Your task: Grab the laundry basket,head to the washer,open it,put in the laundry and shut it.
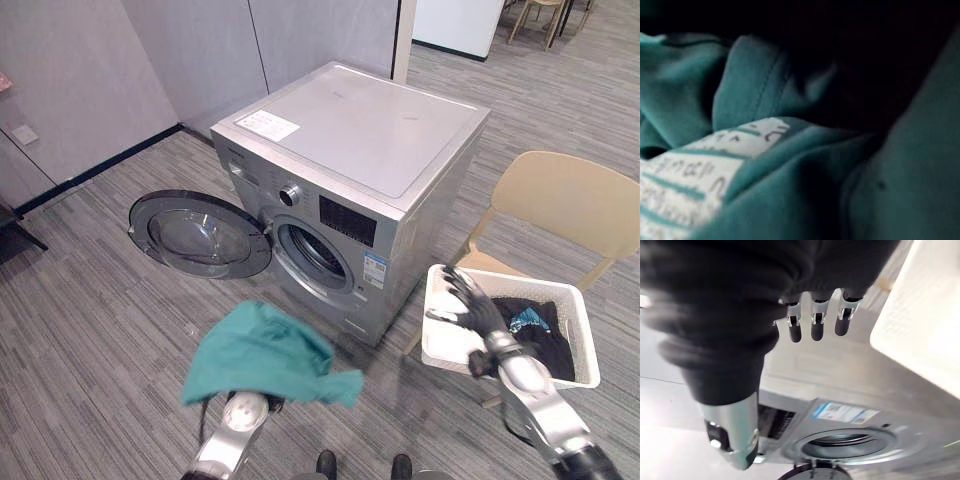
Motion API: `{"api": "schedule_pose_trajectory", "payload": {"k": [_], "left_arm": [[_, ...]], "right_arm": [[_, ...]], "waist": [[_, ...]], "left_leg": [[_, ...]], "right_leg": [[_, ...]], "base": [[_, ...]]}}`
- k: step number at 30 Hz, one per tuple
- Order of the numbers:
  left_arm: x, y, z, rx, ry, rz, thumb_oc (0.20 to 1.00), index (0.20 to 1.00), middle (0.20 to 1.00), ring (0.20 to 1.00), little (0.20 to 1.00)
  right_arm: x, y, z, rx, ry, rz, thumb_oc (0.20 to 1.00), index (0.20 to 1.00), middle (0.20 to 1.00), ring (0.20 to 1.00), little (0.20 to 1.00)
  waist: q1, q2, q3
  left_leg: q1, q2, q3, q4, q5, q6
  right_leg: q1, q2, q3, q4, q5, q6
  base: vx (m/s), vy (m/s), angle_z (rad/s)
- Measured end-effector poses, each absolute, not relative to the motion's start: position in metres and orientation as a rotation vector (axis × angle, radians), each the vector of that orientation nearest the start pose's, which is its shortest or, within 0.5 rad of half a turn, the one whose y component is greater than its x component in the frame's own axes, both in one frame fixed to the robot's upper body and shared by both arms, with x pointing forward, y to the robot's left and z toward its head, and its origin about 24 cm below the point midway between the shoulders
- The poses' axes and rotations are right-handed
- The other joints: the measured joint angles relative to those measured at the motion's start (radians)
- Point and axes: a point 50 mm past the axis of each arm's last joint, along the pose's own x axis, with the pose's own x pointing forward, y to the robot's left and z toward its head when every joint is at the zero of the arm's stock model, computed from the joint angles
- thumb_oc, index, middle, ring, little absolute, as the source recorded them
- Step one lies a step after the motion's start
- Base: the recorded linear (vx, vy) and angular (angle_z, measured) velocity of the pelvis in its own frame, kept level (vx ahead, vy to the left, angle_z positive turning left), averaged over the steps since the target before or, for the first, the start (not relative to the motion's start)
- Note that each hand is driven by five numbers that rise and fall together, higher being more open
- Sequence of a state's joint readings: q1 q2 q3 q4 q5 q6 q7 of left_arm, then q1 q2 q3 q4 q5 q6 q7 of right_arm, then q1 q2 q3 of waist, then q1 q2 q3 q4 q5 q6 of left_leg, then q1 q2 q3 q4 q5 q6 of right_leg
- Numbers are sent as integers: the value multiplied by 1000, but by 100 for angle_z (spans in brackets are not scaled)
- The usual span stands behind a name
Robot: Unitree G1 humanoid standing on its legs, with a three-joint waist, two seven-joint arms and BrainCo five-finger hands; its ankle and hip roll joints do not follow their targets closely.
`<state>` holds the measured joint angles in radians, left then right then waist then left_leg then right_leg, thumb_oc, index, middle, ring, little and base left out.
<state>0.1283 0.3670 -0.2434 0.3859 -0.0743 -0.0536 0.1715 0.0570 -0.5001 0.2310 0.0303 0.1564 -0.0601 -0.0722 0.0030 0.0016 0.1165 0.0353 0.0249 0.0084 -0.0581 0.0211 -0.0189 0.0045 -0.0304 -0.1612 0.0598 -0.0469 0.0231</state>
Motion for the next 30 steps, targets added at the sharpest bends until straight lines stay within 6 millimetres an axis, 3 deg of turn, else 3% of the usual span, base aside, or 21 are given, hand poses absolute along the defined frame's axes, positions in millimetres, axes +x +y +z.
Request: {"api": "schedule_pose_trajectory", "payload": {"k": [4,5,7,10,13,16,17,20,21,22,25,28,30], "left_arm": [[161,231,-90,360,644,75,200,200,200,200,200],[144,243,-103,362,743,122,200,200,200,200,200],[123,256,-117,372,853,165,200,200,200,200,200],[102,262,-127,394,954,176,200,200,200,200,200],[93,265,-134,420,1018,163,200,200,200,200,200],[99,263,-134,418,1015,144,200,200,200,200,200],[109,258,-133,419,990,124,200,200,200,200,200],[137,250,-128,407,924,109,200,200,200,200,200],[139,248,-127,402,916,106,200,200,200,200,200],[139,248,-126,399,911,107,200,200,200,200,200],[141,248,-125,396,903,117,200,200,200,200,200],[153,245,-121,385,869,128,200,200,200,200,200],[153,244,-120,378,856,128,200,200,200,200,200]], "right_arm": [[211,-217,-6,-443,253,158,1000,1000,1000,1000,1000],[199,-226,-25,-496,360,164,1000,1000,1000,1000,1000],[184,-235,-44,-554,467,176,1000,1000,1000,1000,1000],[177,-236,-52,-610,513,213,1000,1000,1000,1000,1000],[178,-231,-53,-620,510,246,1000,1000,1000,1000,1000],[187,-228,-49,-624,483,262,1000,1000,1000,1000,1000],[195,-223,-47,-629,465,279,1000,1000,1000,1000,1000],[207,-218,-43,-628,437,292,1000,1000,1000,1000,1000],[211,-215,-41,-624,423,291,1000,1000,1000,1000,1000],[217,-210,-38,-613,397,287,1000,1000,1000,1000,1000],[215,-207,-39,-601,395,283,1000,1000,1000,1000,1000],[221,-204,-36,-595,379,268,1000,1000,1000,1000,1000],[221,-204,-37,-588,378,261,1000,1000,1000,1000,1000]], "waist": [[-2,1,-2],[-3,3,-2],[-3,4,-2],[-5,7,-2],[-4,17,4],[-2,24,24],[-1,25,56],[0,-6,119],[6,-13,128],[4,-25,146],[0,-42,165],[23,-59,172],[37,-55,173]], "left_leg": [[5,4,-2,-4,0,0],[4,7,-1,-11,0,0],[5,9,1,-14,0,-1],[4,12,4,-14,-1,-1],[-20,17,4,8,-4,-5],[-64,18,4,48,-6,-12],[-114,12,-1,111,0,-23],[-216,-14,15,222,69,-86],[-239,-11,32,242,72,-81],[-263,16,112,301,34,-33],[-280,41,183,315,-19,-16],[-344,61,195,165,0,-32],[-336,72,196,132,41,-19]], "right_leg": [[8,3,-2,-10,-1,0],[7,8,-1,-18,-3,4],[5,10,3,-20,-4,7],[0,12,9,-16,-5,7],[-20,17,9,-1,-8,3],[-59,16,10,34,-13,-6],[-91,14,13,65,-26,-24],[-116,-19,17,85,-37,-48],[-120,-22,14,89,-39,-62],[-102,-30,-27,78,-32,-76],[-64,-48,-84,54,-33,-75],[-44,-38,-117,-19,-31,-73],[-11,-34,-126,-20,-27,-54]], "base": [[39,-55,2],[65,-70,-2],[58,-66,-6],[24,-42,-6],[-14,-68,-1],[-51,-52,7],[-42,-29,28],[30,2,56],[119,28,40],[166,52,38],[229,120,64],[313,205,59],[244,169,20]]}}
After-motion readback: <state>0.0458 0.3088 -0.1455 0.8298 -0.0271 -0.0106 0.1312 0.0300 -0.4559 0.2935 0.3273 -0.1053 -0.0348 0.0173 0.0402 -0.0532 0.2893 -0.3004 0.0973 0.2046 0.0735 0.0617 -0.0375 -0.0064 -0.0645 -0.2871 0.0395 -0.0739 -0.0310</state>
